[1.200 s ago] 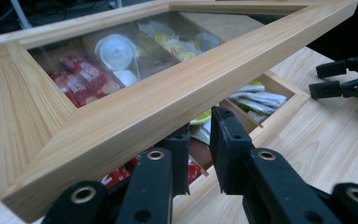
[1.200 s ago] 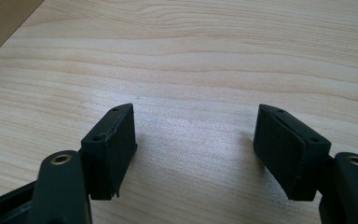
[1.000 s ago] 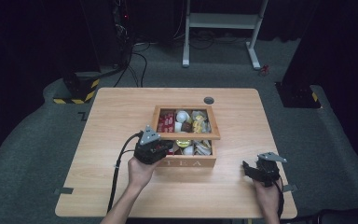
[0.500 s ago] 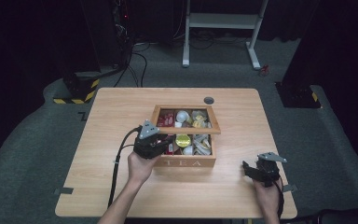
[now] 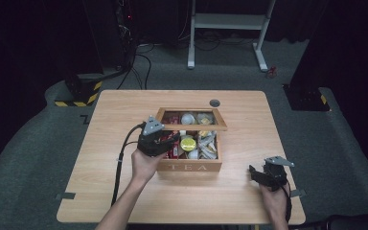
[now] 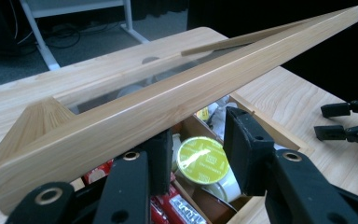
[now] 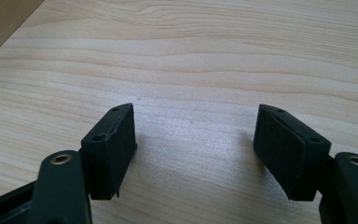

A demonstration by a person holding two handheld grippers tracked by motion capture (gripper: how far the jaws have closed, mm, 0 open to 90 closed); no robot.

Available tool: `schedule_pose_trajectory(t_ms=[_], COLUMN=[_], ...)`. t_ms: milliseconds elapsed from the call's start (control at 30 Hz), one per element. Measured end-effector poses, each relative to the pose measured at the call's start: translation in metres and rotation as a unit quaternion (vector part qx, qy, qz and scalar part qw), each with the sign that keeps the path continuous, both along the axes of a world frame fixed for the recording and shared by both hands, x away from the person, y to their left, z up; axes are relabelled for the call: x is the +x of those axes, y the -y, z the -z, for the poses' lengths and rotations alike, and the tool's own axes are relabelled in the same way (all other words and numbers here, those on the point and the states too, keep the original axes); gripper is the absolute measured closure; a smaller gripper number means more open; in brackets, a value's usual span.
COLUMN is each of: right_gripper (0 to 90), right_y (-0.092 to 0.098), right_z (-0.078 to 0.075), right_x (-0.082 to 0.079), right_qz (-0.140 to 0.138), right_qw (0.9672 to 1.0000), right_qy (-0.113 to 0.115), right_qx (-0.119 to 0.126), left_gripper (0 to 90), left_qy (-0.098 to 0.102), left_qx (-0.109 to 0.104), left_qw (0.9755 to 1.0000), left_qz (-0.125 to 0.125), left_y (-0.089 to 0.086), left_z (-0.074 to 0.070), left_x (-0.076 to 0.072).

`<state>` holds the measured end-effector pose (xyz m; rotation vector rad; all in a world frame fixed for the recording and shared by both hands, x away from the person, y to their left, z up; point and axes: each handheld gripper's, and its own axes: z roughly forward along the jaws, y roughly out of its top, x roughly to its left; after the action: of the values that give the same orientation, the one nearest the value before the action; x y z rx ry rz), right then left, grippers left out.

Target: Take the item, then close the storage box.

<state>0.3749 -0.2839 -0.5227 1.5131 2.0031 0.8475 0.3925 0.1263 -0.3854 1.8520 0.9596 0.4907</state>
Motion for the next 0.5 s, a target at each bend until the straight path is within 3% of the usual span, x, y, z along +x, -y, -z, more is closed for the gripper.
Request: schedule_pose_trajectory(t_ms=[200, 300, 500], right_gripper=[34.9, 38.9, 37.7], right_y=[-0.001, -0.003, -0.017], right_z=[0.000, -0.002, -0.009], right_x=[-0.001, -0.003, -0.006], right_qz=[0.000, -0.005, -0.046], right_qw=[1.0000, 0.9998, 0.9972], right_qy=[0.001, -0.001, 0.005], right_qx=[0.004, 0.018, 0.059], left_gripper=[60.4, 60.3, 59.7], left_qy=[-0.001, -0.005, -0.002], left_qx=[-0.009, -0.012, -0.005], left_qw=[1.0000, 0.9999, 1.0000], left_qz=[0.003, 0.004, 0.005], left_y=[0.000, 0.000, -0.001], left_z=[-0.007, -0.007, -0.012], left_x=[0.005, 0.005, 0.009])
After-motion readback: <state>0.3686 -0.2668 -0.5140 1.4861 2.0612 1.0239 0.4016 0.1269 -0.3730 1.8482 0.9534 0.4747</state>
